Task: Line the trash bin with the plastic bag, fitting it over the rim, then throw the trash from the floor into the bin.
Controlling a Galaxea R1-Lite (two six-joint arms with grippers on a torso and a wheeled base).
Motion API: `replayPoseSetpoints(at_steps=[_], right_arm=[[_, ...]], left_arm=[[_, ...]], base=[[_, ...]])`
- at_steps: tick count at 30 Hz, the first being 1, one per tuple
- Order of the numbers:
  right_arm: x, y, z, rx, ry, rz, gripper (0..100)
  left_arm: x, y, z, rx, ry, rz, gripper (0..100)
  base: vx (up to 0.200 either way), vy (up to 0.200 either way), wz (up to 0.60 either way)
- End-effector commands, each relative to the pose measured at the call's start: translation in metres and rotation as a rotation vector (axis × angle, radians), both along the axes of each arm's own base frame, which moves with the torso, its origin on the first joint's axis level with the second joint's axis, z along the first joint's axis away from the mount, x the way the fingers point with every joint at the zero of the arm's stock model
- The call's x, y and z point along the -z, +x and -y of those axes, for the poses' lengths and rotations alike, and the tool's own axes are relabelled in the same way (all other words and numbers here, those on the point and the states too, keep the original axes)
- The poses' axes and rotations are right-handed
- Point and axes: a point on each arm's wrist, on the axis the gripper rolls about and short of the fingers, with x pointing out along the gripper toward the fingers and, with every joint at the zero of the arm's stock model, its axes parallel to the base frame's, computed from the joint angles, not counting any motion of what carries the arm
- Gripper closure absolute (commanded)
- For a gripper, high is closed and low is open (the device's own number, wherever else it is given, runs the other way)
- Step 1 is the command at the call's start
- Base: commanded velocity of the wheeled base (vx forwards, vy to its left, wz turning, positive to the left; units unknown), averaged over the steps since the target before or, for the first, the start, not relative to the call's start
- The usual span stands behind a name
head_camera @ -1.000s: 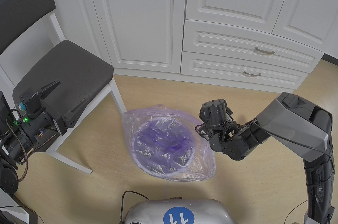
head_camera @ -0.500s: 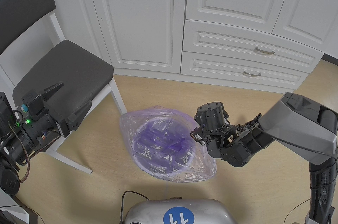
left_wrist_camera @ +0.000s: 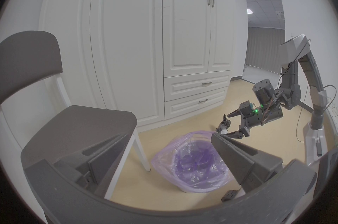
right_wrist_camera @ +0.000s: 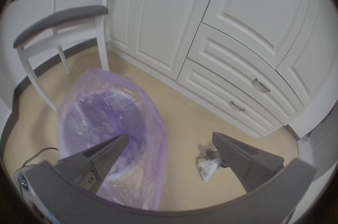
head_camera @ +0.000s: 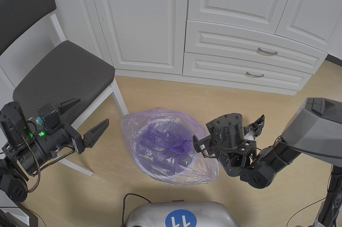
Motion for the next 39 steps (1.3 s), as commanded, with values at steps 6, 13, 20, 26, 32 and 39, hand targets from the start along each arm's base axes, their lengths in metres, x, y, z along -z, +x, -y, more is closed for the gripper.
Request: replayPoseSetpoints(at_steps=[6,13,20,26,32,39], right_arm=[[-0.005,-0.010,0.007,-0.067,0.056,-0.006,0],[-0.007,-0.013,0.005,-0.077,0.080,-0.005,0],[-0.010,-0.015,0.004,-0.101,0.107,-0.007,0],[-0.009,-0.021,-0.001,-0.100,0.165,-0.021,0],[-0.021,-0.028,0.010,-0.082,0.216,0.009,0],[-0.032,-0.047,0.031,-0.107,0.258,0.014,0]], left_arm=[[0.010,0.003,0.006,0.020,0.011,-0.043,0],[0.011,0.004,0.007,0.023,0.015,-0.050,0],[0.016,0.006,0.009,0.029,0.020,-0.069,0],[0.022,0.007,0.015,0.043,0.032,-0.095,0],[0.032,0.010,0.021,0.018,0.063,-0.129,0],[0.039,0.010,0.020,-0.077,0.093,-0.085,0]], base=[[0.000,0.000,0.00],[0.000,0.000,0.00],[0.000,0.000,0.00],[0.000,0.000,0.00],[0.000,0.000,0.00],[0.000,0.000,0.00]])
